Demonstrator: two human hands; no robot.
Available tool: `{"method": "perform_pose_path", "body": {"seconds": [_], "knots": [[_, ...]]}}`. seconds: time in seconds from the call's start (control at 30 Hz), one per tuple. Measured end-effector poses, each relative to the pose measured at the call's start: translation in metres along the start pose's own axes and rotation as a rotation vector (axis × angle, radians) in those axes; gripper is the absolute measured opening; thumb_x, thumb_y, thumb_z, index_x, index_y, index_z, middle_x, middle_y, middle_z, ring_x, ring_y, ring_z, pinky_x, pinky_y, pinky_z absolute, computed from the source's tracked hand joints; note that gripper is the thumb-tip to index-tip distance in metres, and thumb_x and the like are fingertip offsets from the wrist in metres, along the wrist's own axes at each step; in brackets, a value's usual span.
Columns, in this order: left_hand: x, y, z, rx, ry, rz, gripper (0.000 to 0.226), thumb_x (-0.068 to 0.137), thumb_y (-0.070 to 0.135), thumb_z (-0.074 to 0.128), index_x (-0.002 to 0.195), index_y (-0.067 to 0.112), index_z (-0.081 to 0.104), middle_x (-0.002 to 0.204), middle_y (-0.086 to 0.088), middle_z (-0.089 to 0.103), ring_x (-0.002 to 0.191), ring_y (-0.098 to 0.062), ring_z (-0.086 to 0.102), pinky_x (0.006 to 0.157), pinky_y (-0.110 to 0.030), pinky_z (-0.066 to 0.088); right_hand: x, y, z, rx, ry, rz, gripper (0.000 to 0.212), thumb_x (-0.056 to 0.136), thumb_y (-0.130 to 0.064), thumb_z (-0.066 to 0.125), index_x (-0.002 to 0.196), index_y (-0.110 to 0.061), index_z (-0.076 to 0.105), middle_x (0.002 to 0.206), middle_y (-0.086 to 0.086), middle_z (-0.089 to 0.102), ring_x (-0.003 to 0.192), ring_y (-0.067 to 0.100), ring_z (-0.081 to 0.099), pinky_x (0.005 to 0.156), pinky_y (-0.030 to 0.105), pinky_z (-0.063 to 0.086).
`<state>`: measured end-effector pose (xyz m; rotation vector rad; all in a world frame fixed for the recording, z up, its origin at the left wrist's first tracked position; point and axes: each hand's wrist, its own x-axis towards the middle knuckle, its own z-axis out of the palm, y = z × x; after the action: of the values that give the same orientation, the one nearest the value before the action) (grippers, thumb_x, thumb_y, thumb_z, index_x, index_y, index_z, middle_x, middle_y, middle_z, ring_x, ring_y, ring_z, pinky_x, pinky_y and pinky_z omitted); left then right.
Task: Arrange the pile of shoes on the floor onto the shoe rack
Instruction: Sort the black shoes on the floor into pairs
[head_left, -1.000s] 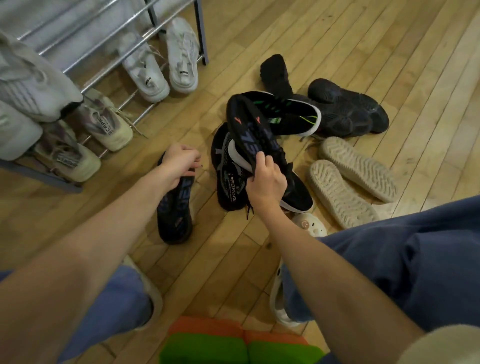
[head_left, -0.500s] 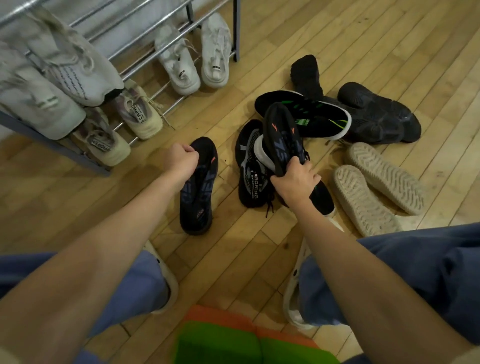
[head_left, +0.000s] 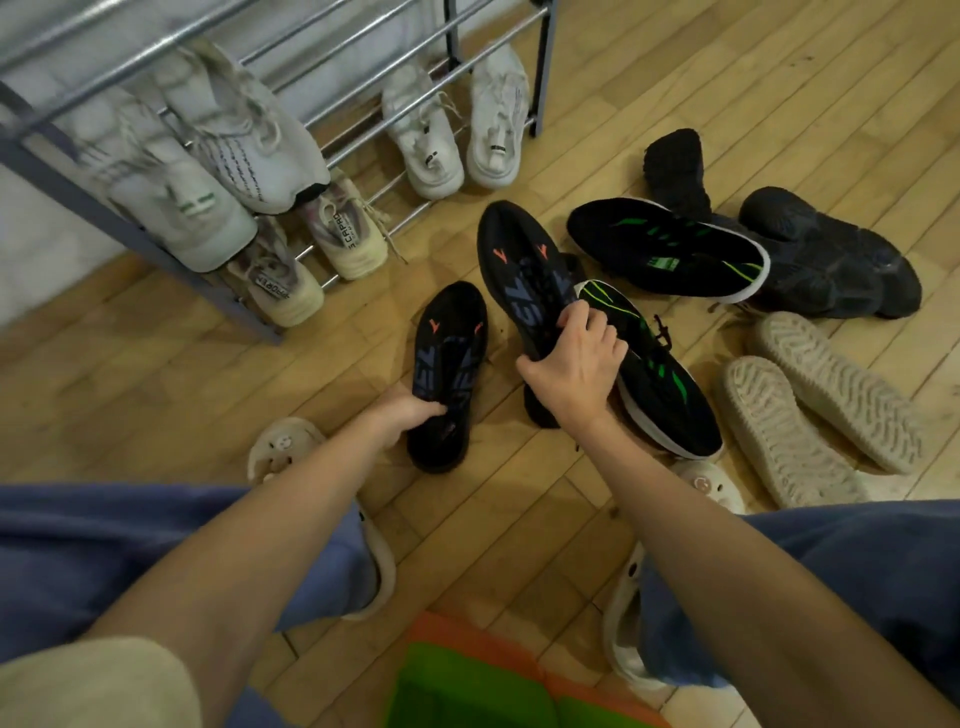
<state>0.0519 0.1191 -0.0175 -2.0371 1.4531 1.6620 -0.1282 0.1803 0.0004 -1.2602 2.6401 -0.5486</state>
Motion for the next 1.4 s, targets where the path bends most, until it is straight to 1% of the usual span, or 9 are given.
{"method": "perform_pose_path", "body": {"seconds": [0.27, 0.43, 0.57, 0.73, 0.9, 0.97, 1.07, 1.2, 1.4], "knots": [[0.001, 0.002, -0.016, -0.151, -0.045, -0.093, 0.054, 0.087, 0.007, 0.061, 0.139, 0.004, 0.043, 0.137, -0.014, 0.052, 0.123, -0.031, 0.050, 0.101, -0.042, 0.044, 0.042, -0.019, -0.039, 0.116, -0.197, 0.238, 0.072, 0.063, -0.043, 0.076, 0.120, -0.013, 0.041, 0.120, 0.012, 0.057, 0.115, 0.037, 0.052, 0.102, 0.049, 0.034], [-0.043, 0.063, -0.050, -0.106, 0.053, 0.036, 0.038, 0.092, 0.003, 0.051, 0.129, 0.003, 0.041, 0.115, -0.014, 0.054, 0.098, -0.029, 0.055, 0.061, -0.043, 0.053, 0.083, -0.041, -0.103, 0.370, -0.286, 0.355, 0.083, 0.068, -0.044, 0.072, 0.131, -0.008, 0.032, 0.120, 0.014, 0.054, 0.119, 0.040, 0.050, 0.106, 0.053, 0.034], [-0.084, 0.111, -0.074, -0.041, 0.149, 0.195, 0.029, 0.094, -0.001, 0.048, 0.122, 0.004, 0.044, 0.114, -0.018, 0.054, 0.088, -0.025, 0.053, 0.067, -0.039, 0.049, 0.099, -0.055, -0.143, 0.536, -0.280, 0.306, 0.079, 0.072, -0.039, 0.073, 0.133, -0.009, 0.033, 0.100, 0.007, 0.045, 0.104, 0.031, 0.053, 0.097, 0.050, 0.045], [-0.118, 0.167, -0.100, -0.127, 0.225, 0.322, 0.024, 0.095, 0.001, 0.045, 0.119, 0.000, 0.047, 0.100, -0.015, 0.057, 0.076, -0.025, 0.055, 0.051, -0.036, 0.044, 0.115, -0.069, -0.166, 0.556, -0.288, 0.111, 0.060, 0.079, -0.036, 0.068, 0.132, -0.021, 0.046, 0.109, 0.005, 0.054, 0.096, 0.022, 0.049, 0.091, 0.040, 0.045], [-0.101, 0.211, -0.125, -0.316, 0.261, 0.437, 0.034, 0.095, 0.000, 0.044, 0.129, 0.002, 0.046, 0.119, -0.019, 0.058, 0.102, -0.034, 0.060, 0.073, -0.044, 0.051, 0.144, -0.093, -0.152, 0.435, -0.191, -0.087, 0.055, 0.085, -0.039, 0.061, 0.136, -0.026, 0.046, 0.100, -0.005, 0.050, 0.081, 0.013, 0.045, 0.053, 0.022, 0.028], [-0.086, 0.218, -0.131, -0.340, 0.208, 0.474, 0.031, 0.095, 0.000, 0.041, 0.125, 0.003, 0.050, 0.114, -0.015, 0.060, 0.096, -0.028, 0.061, 0.077, -0.042, 0.051, 0.160, -0.104, -0.138, 0.426, -0.185, -0.120, 0.055, 0.086, -0.039, 0.060, 0.137, -0.025, 0.045, 0.103, -0.004, 0.054, 0.082, 0.013, 0.049, 0.057, 0.024, 0.035], [-0.052, 0.229, -0.133, -0.305, 0.325, 0.470, 0.041, 0.096, 0.005, 0.039, 0.137, 0.005, 0.038, 0.132, -0.014, 0.052, 0.116, -0.029, 0.053, 0.094, -0.038, 0.047, 0.191, -0.121, -0.112, 0.364, -0.147, -0.171, 0.054, 0.085, -0.038, 0.059, 0.136, -0.025, 0.046, 0.113, -0.001, 0.061, 0.091, 0.018, 0.057, 0.072, 0.030, 0.046], [-0.006, 0.246, -0.130, -0.385, 0.446, 0.438, 0.045, 0.098, 0.009, 0.035, 0.143, 0.007, 0.028, 0.136, -0.016, 0.048, 0.121, -0.030, 0.049, 0.099, -0.037, 0.043, 0.245, -0.147, -0.080, 0.250, -0.074, -0.214, 0.052, 0.085, -0.039, 0.056, 0.134, -0.026, 0.045, 0.119, 0.005, 0.062, 0.113, 0.031, 0.057, 0.097, 0.045, 0.038], [0.034, 0.285, -0.134, -0.670, 0.639, 0.361, 0.044, 0.100, 0.012, 0.037, 0.144, 0.006, 0.032, 0.144, -0.012, 0.042, 0.128, -0.029, 0.045, 0.103, -0.032, 0.037, 0.320, -0.180, -0.054, 0.219, -0.028, -0.279, 0.051, 0.079, -0.041, 0.058, 0.127, -0.022, 0.051, 0.117, 0.009, 0.063, 0.110, 0.035, 0.058, 0.095, 0.052, 0.046]]}}
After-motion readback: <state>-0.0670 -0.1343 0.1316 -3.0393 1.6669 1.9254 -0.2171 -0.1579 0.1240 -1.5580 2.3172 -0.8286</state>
